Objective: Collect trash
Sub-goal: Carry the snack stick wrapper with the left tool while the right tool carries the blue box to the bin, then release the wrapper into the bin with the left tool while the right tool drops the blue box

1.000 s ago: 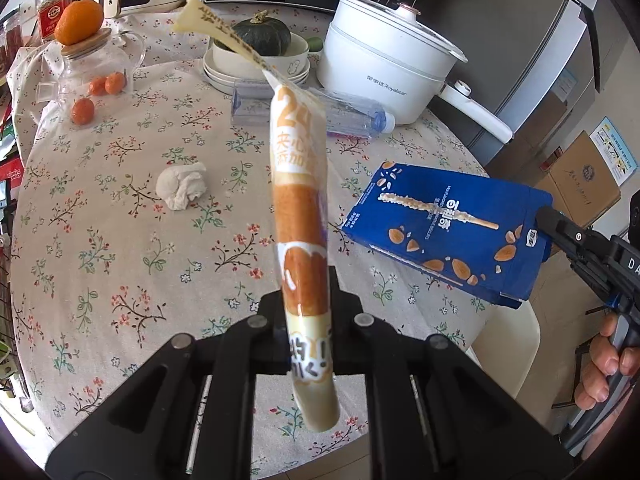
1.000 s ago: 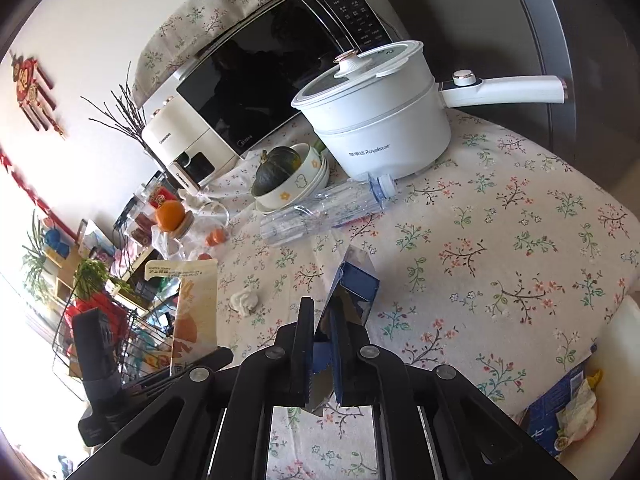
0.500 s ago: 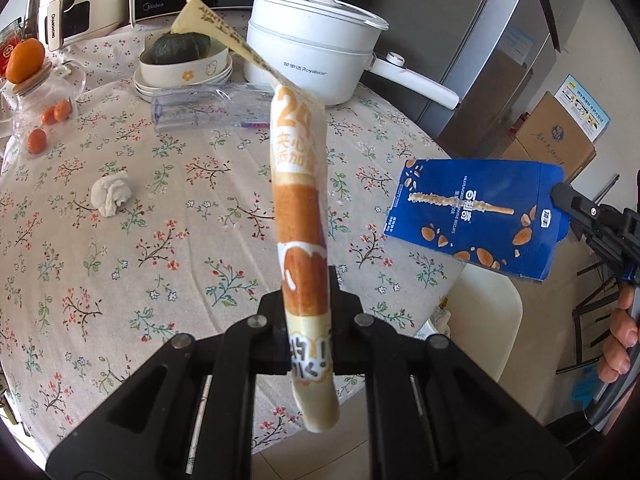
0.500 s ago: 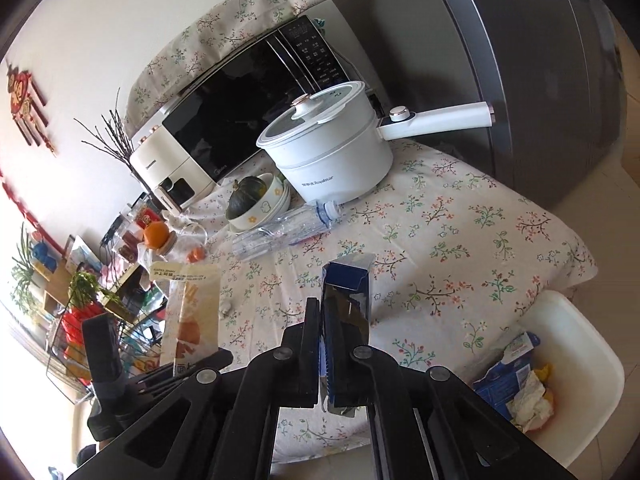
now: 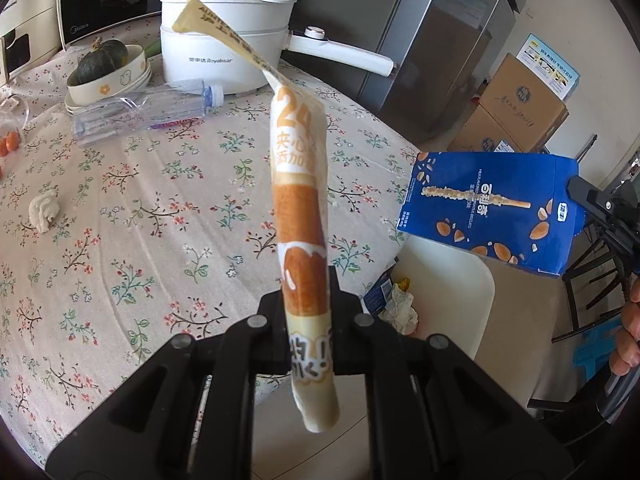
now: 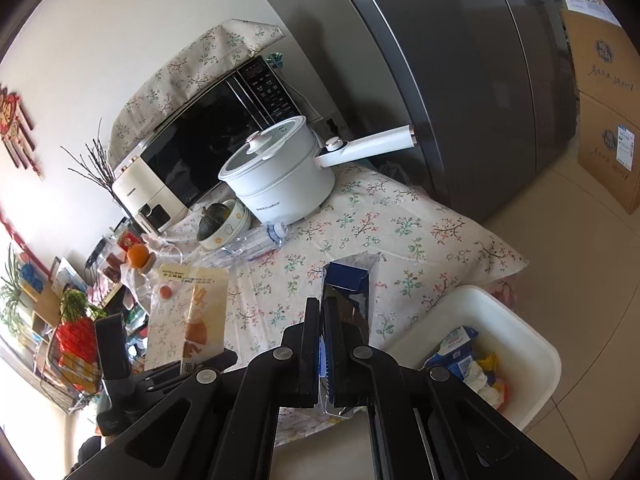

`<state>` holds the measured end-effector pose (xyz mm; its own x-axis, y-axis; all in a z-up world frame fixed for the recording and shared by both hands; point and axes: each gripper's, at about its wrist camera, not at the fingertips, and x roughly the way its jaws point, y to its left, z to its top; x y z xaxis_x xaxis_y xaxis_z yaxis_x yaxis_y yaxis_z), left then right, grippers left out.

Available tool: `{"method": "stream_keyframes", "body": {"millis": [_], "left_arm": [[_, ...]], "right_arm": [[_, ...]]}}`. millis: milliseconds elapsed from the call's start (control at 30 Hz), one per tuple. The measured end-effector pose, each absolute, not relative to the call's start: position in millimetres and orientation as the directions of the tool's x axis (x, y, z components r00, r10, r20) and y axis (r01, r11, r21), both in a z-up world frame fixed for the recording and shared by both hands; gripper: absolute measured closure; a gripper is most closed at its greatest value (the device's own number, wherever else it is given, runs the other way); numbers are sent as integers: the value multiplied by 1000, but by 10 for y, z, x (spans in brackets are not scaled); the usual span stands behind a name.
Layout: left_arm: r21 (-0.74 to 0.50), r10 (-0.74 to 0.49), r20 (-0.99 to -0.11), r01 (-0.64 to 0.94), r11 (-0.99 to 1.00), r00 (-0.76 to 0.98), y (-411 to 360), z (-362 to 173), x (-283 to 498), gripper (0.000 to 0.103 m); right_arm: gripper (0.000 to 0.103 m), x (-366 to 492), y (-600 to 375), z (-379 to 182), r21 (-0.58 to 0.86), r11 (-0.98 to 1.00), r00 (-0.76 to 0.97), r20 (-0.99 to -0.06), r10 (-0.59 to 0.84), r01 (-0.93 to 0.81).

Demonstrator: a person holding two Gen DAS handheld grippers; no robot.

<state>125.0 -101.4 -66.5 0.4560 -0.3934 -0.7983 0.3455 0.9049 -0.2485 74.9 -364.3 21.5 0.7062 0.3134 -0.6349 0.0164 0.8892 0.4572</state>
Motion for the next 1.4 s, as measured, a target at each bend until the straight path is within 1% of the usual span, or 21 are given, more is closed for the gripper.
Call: {"method": "stream_keyframes", "body": {"millis": [267,533,700,767,800,833,900,933,967,1033,1067,1133,1200,1267,1333,1400], "left_arm": [[-244,-436,-800,440,864,413,-1604,-716,1142,90],[-216,-445,-812,513,830,377,-1999,-843,1017,90],[-200,-440,-827,549,812,350,-2220,-946,975,89],[-194,-440,-833,567,801,337,-2312,-984,950,89],[-190,-439,-835,576,795,332,-2342,-1007,937,89],[-183,-437,-838,585,790,327,-2380,-1030,925,88],[-169,-431,-843,603,780,322,-2447,-1073,907,88],[-164,-429,-845,611,774,317,-2479,-1096,911,88],[-160,-427,-848,617,771,313,-2505,-1118,909,88],[-160,-426,-852,626,763,302,-2558,-1158,910,87],[-162,-429,-854,632,758,295,-2579,-1180,910,86],[-160,-434,-857,657,737,278,-2638,-1231,900,76],[-133,-423,-860,676,725,284,-2702,-1276,871,38],[-107,-410,-856,668,737,316,-2711,-1287,855,23],[-110,-403,-862,664,740,306,-2707,-1304,874,22],[-107,-392,-867,656,747,306,-2686,-1315,897,22]], "right_arm": [[100,470,-4114,160,447,890,706,-660,257,93],[100,443,-4327,-238,404,899,601,-765,230,171],[100,488,-4406,-468,379,904,541,-812,220,200],[96,508,-4439,-542,384,898,512,-827,232,214],[96,498,-4465,-562,380,896,502,-835,224,232],[91,496,-4493,-580,377,893,495,-841,220,244],[87,476,-4551,-595,373,891,489,-846,212,259],[82,472,-4573,-596,368,890,488,-849,204,269],[75,461,-4600,-595,364,889,488,-851,196,279],[66,439,-4649,-594,362,885,492,-851,186,293],[64,434,-4665,-590,365,882,492,-850,185,299],[63,424,-4700,-591,367,878,493,-851,182,308],[59,418,-4722,-591,360,877,491,-854,173,317],[48,408,-4736,-593,358,875,493,-854,166,326],[43,404,-4751,-593,366,871,495,-852,171,329],[42,406,-4752,-590,366,870,496,-851,170,330]]}}
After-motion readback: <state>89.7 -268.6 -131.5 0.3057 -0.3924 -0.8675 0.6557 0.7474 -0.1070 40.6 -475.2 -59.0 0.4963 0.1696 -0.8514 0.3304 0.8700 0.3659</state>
